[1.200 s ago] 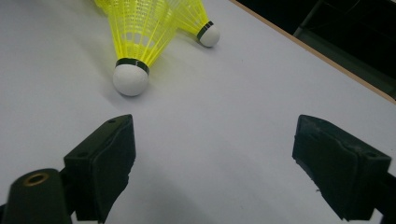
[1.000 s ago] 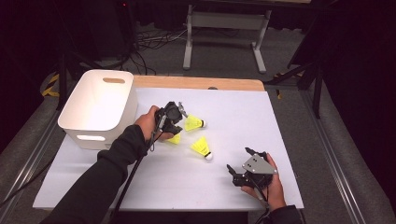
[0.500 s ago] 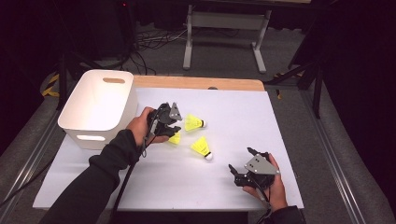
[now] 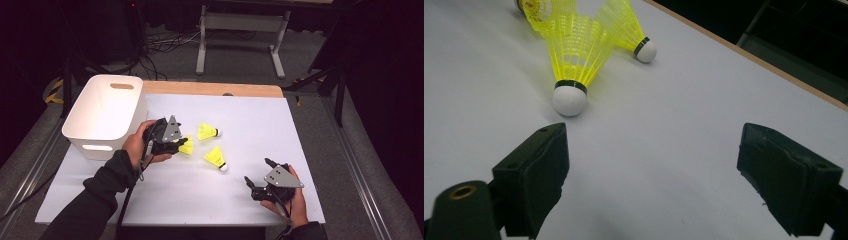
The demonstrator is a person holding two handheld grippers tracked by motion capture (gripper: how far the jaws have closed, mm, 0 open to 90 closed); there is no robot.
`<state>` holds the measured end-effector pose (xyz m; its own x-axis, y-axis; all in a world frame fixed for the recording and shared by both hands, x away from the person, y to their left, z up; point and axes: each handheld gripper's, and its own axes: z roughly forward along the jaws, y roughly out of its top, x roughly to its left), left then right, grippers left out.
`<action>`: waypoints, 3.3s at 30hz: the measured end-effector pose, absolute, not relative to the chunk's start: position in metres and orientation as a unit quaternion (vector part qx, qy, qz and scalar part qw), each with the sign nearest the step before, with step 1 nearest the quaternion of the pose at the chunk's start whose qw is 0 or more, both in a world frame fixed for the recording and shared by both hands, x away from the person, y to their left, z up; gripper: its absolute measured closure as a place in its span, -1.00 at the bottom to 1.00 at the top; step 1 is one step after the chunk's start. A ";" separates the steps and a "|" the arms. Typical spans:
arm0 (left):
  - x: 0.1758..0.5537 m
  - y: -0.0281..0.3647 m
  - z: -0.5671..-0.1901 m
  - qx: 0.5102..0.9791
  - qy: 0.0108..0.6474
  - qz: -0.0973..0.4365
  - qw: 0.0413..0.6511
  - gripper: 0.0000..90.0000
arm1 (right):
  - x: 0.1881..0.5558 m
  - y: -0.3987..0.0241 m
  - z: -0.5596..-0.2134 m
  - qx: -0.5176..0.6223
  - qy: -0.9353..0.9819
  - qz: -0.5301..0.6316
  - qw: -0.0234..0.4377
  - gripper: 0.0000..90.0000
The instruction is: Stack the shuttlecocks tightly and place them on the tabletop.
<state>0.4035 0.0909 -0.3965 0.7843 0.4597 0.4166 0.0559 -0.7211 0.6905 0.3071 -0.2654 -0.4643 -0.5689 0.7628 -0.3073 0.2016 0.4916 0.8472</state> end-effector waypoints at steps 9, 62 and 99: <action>0.384 0.107 -0.404 0.859 0.143 0.310 0.381 -0.20 | 0.306 -0.265 -0.464 0.306 0.790 0.401 0.350 -0.68; 0.305 0.216 -0.475 0.803 0.184 0.276 0.495 -0.75 | 0.301 -0.244 -0.467 0.281 0.804 0.398 0.340 -0.68; 0.292 0.276 -0.488 0.771 0.242 0.265 0.526 -0.87 | 0.376 -0.191 -0.407 0.302 0.791 0.449 0.285 -0.55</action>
<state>0.2916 0.2759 -0.4881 0.7428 0.6515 0.1544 0.0943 -0.3302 0.9392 0.3762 -0.1906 -0.4072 -0.6544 0.7345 -0.1797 0.2216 0.4135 0.8831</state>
